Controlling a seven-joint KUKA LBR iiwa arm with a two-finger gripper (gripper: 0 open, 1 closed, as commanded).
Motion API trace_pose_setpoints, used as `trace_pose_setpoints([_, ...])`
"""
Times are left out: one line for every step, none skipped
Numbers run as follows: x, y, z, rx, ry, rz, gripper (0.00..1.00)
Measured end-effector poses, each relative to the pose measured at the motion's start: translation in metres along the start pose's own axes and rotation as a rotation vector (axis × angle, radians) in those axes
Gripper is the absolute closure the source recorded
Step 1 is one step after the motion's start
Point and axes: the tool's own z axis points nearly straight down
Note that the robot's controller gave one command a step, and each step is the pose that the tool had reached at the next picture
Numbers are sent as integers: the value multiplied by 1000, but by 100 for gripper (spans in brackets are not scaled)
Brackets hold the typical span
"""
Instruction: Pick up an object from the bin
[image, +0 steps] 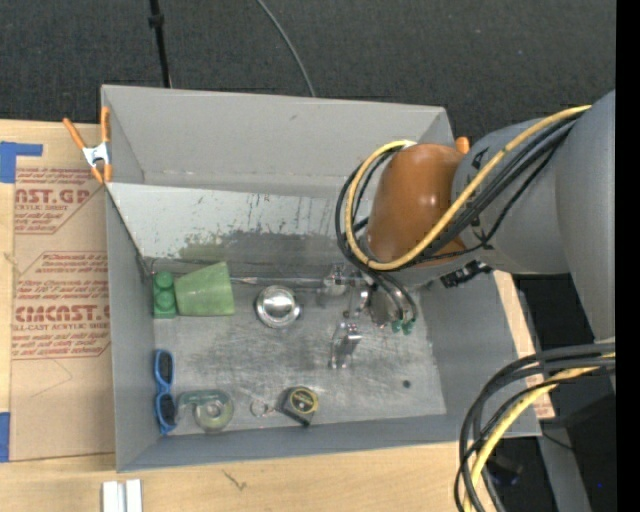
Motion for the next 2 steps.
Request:
trace_pose_setpoints([61, 40, -37, 1, 6, -19, 0])
trace_pose_setpoints([75, 55, 33, 2, 6, -99, 0])
